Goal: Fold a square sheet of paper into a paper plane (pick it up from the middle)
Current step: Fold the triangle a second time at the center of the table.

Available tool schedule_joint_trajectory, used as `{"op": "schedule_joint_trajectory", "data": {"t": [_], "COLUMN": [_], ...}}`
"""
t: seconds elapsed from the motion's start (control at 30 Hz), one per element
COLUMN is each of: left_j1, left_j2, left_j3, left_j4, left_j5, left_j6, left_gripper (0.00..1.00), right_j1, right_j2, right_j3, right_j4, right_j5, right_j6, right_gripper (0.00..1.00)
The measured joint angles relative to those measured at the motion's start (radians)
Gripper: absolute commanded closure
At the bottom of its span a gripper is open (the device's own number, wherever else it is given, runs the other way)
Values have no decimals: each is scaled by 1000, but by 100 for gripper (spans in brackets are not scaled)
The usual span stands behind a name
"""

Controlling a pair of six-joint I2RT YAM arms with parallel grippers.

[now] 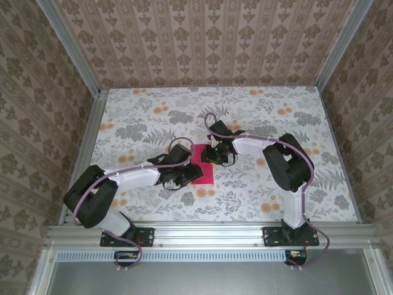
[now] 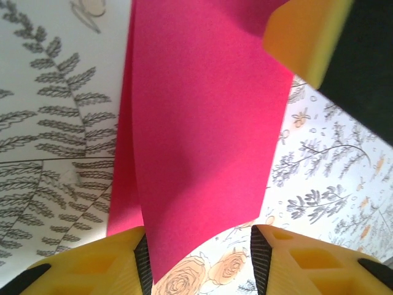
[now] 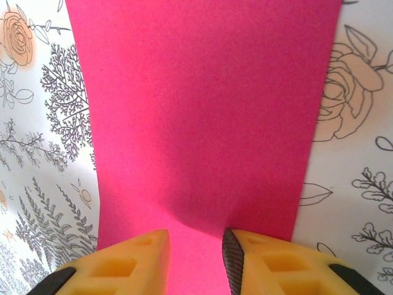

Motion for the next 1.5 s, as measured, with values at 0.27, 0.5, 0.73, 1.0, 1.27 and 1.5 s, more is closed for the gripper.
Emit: {"op": "schedule_joint_trajectory", "data": {"t": [0.27, 0.5, 0.73, 1.0, 1.27, 1.5], "left_j1": [0, 8, 33, 34, 40, 40], "left_j2": [-3, 35, 86, 122, 124, 124], "left_j3": [4, 43, 58, 64, 64, 64], "left_j4": [74, 101, 119, 151, 150, 146], "left_j5": [14, 20, 34, 38, 38, 38], "left_j6": [26, 61, 85, 101, 117, 124], "left_gripper": [51, 51, 53, 63, 79, 86], "right_j1": [-8, -26, -51, -87, -112, -114], "right_j2": [0, 0, -4, -35, -72, -96], "right_j3": [-10, -35, -67, -121, -158, -177], "right_j4": [14, 68, 120, 135, 154, 161], "right_j5": [-21, -80, -153, -227, -291, -328], "right_j6": [7, 31, 49, 49, 44, 6], "right_gripper": [68, 69, 69, 68, 67, 68]}}
